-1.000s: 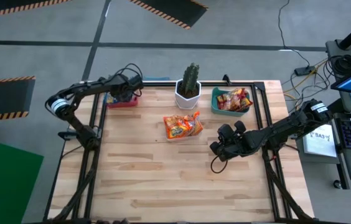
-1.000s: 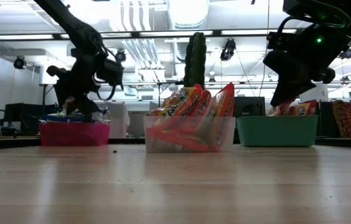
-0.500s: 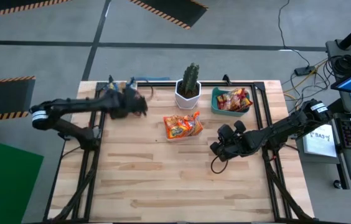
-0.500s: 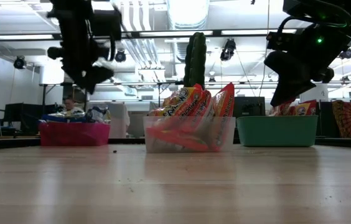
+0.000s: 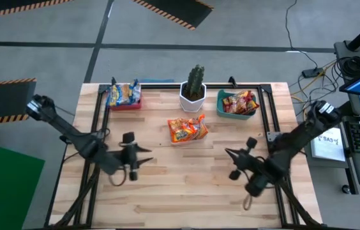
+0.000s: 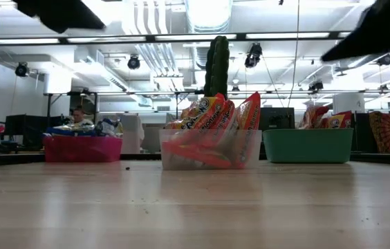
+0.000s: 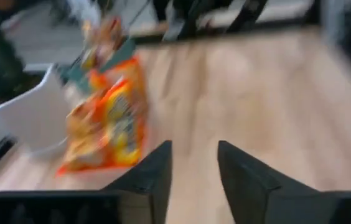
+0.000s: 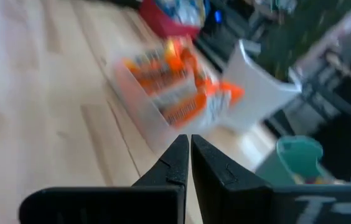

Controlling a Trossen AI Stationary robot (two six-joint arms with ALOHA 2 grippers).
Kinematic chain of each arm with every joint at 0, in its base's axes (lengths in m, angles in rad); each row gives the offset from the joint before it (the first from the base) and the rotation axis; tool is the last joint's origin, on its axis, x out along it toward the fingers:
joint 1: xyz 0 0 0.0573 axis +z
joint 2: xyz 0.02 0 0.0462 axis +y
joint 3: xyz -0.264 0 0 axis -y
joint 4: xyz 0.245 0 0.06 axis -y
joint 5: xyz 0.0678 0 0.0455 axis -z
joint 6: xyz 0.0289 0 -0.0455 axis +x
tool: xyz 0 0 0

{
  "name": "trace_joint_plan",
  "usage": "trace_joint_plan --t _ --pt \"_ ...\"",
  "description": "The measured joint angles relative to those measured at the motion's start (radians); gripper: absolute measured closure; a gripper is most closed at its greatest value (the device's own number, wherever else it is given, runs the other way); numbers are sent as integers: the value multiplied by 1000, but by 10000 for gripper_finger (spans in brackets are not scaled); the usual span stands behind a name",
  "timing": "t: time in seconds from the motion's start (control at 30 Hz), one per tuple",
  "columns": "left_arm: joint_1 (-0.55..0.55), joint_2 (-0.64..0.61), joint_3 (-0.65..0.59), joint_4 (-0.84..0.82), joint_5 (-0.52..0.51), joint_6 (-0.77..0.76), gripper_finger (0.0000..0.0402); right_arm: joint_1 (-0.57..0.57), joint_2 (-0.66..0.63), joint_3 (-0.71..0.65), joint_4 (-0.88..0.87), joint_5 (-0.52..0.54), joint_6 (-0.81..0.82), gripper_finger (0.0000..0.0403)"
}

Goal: Sort Maruchan noodles
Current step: Return to Home Position

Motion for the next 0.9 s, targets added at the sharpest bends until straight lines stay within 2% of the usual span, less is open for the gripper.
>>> trace_joint_plan --t 0.1,0.23,0.4,0.47,0.57,0.63,0.77,0.9 --pt "-28 -92 -128 228 2 65 331 69 -46 0 14 27 -4 394" --pt "-3 -175 -284 475 13 187 391 102 -90 -2 108 29 -76 394" --pt "91 -263 -409 628 35 281 388 73 -112 -39 452 5 -437 394" --pt "139 -300 -437 629 79 286 392 39 -122 -67 638 -79 -626 394" --pt "220 -348 -462 630 145 286 400 -37 -149 -121 911 -295 -899 394" --pt "269 -372 -468 621 185 287 400 -93 -187 -160 1010 -422 -1013 394" --pt "333 -408 -469 582 230 288 401 -189 -322 -247 1047 -551 -1054 394" --pt "350 -432 -469 559 246 285 401 -260 -480 -335 1046 -647 -989 394"
